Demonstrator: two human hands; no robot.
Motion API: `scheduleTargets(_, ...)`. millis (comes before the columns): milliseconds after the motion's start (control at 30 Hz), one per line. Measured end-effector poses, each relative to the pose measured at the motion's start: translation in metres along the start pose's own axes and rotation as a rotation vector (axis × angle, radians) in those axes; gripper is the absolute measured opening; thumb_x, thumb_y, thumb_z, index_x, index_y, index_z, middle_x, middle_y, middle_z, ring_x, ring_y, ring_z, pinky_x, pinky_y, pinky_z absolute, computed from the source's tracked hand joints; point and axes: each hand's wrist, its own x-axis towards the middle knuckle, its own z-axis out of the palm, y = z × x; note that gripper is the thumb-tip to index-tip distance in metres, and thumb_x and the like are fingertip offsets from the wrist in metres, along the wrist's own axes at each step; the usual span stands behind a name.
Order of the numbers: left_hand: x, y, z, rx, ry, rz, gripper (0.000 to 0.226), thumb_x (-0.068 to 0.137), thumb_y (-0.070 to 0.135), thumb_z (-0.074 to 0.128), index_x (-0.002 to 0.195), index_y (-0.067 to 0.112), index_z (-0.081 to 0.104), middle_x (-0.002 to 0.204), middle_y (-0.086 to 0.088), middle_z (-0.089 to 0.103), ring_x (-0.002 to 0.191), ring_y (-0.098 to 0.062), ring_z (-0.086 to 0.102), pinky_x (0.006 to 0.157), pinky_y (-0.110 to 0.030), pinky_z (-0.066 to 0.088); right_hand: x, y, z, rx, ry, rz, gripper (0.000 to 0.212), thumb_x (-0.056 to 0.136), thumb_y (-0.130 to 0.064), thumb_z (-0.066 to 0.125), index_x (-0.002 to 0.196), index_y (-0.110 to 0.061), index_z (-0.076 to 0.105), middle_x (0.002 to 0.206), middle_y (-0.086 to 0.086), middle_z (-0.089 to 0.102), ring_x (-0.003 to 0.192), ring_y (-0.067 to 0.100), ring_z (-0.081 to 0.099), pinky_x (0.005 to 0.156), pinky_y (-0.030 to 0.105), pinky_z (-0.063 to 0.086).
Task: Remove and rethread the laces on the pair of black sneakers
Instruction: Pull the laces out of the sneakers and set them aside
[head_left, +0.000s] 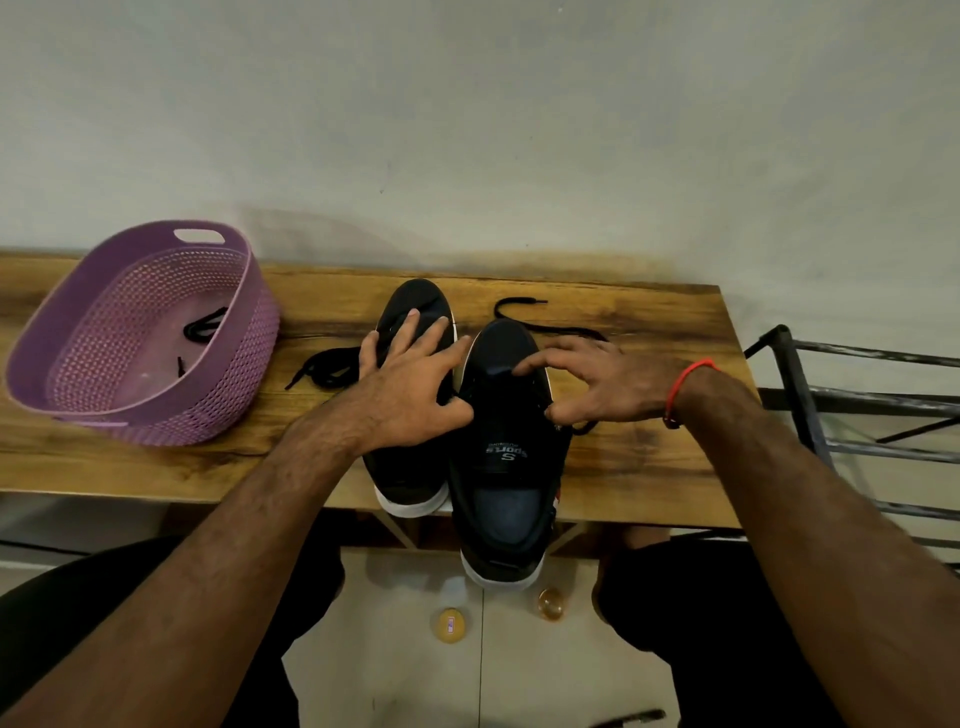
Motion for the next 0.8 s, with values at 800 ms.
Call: scheduleTargets(800,-0.007,0.046,0.028,0.043,0.349,0.044,0.02,0.093,0.048,0.064,0.112,0.045,0.069,0.163,0.015,0.026,0.155,-0.023,-0.001,0.119,-0.065,-0.004,-0.007,-0.016,0.0,0.076,-0.021,-0.006,0.071,0.094,-0.042,0.057,0.155,-0.033,0.021,0.163,-0.005,0.019,0.148,0.021,0.022,0.116,0.046,0.029)
